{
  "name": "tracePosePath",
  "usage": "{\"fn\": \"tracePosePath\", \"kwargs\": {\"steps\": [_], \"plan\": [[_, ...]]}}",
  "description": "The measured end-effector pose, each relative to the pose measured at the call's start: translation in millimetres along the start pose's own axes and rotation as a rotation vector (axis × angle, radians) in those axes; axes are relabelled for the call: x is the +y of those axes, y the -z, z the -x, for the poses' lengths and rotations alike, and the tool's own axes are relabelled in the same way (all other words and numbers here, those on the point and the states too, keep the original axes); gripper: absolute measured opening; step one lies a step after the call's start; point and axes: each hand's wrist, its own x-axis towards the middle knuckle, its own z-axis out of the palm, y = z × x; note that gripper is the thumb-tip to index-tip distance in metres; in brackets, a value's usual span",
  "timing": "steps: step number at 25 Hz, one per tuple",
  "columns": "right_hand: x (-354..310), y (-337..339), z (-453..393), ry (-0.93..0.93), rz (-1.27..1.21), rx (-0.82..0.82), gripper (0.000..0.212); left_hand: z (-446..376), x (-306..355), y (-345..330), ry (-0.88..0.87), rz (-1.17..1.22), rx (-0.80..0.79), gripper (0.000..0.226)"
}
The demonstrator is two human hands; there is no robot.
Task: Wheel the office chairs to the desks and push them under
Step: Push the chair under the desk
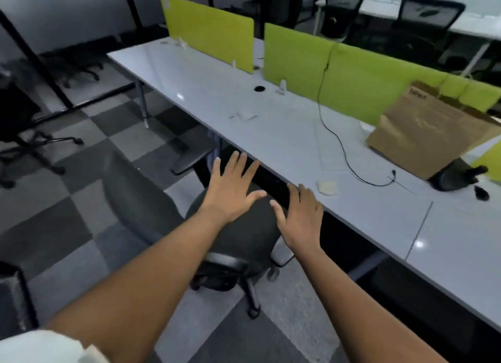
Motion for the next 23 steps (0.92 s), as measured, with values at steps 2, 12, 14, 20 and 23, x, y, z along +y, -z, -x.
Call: {"fn": "tracePosePath", "kwargs": {"steps": [2,12,14,20,23], "plan": [[-48,15,1,-0.003,-0.007,0.016,0.068,30,-60,26,0.070,-0.018,0.013,0.083],[-257,31,-23,0.061,0.168,0.054,0.072,126,-267,71,0.117,0.037,0.059,0.081],[-288,23,-46,0.079,0.189,0.068,0.072,113,-293,62,0.115,0.072,0.067,0.081],[-340,-32,-148,0.047,0.228,0.065,0.068,17,-382,30,0.037,0.077,0.065,0.081],[-367,-62,-193,-0.040,0.206,0.016,0.067,-30,-425,20,0.007,0.135,0.040,0.082]]}}
